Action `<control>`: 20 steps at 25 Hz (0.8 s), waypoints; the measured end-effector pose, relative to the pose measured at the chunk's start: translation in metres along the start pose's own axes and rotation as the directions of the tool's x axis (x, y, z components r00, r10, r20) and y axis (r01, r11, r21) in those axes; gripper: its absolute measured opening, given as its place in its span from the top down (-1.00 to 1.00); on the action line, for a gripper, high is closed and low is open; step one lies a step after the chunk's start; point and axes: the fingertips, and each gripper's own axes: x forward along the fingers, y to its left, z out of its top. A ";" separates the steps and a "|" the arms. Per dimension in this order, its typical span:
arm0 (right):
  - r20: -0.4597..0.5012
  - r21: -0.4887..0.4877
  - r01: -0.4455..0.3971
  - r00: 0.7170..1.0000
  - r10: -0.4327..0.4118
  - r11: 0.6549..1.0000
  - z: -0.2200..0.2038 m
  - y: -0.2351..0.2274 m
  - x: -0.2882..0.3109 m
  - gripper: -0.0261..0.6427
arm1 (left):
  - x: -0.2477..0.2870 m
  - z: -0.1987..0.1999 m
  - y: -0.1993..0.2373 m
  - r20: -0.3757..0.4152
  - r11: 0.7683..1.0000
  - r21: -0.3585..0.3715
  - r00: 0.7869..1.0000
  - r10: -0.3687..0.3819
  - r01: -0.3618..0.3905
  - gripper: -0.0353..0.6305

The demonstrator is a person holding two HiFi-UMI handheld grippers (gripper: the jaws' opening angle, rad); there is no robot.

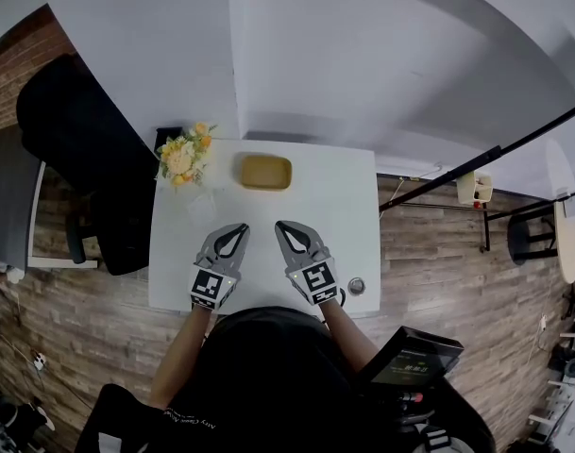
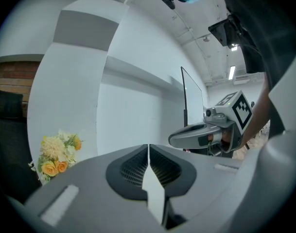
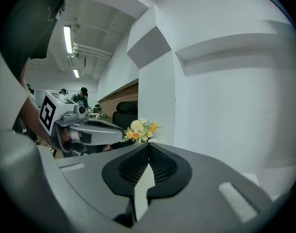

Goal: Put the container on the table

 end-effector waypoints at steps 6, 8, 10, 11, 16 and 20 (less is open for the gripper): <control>-0.011 0.004 -0.003 1.000 0.003 1.000 -0.005 0.001 0.000 0.89 | 0.002 0.003 -0.003 0.014 1.000 0.009 1.000 -0.007 0.007 0.86; -0.016 0.001 -0.007 1.000 0.007 1.000 -0.006 0.002 0.000 0.89 | 0.002 0.000 -0.003 0.004 1.000 0.001 1.000 -0.008 0.008 0.86; -0.018 0.000 -0.012 1.000 0.012 1.000 -0.006 0.003 0.001 0.89 | 0.002 0.000 -0.003 0.002 1.000 0.004 1.000 -0.010 0.010 0.86; -0.017 0.000 -0.015 1.000 0.015 1.000 -0.005 0.004 0.001 0.89 | 0.002 0.001 -0.003 0.006 1.000 0.007 1.000 -0.011 0.011 0.86; -0.025 -0.006 -0.027 0.999 0.027 1.000 -0.007 0.010 0.003 0.89 | 0.002 0.000 -0.002 0.004 1.000 0.007 1.000 -0.013 0.013 0.86; -0.028 -0.007 -0.024 0.999 0.024 1.000 -0.007 0.008 0.004 0.89 | 0.003 0.000 -0.002 0.007 1.000 0.006 1.000 -0.014 0.014 0.86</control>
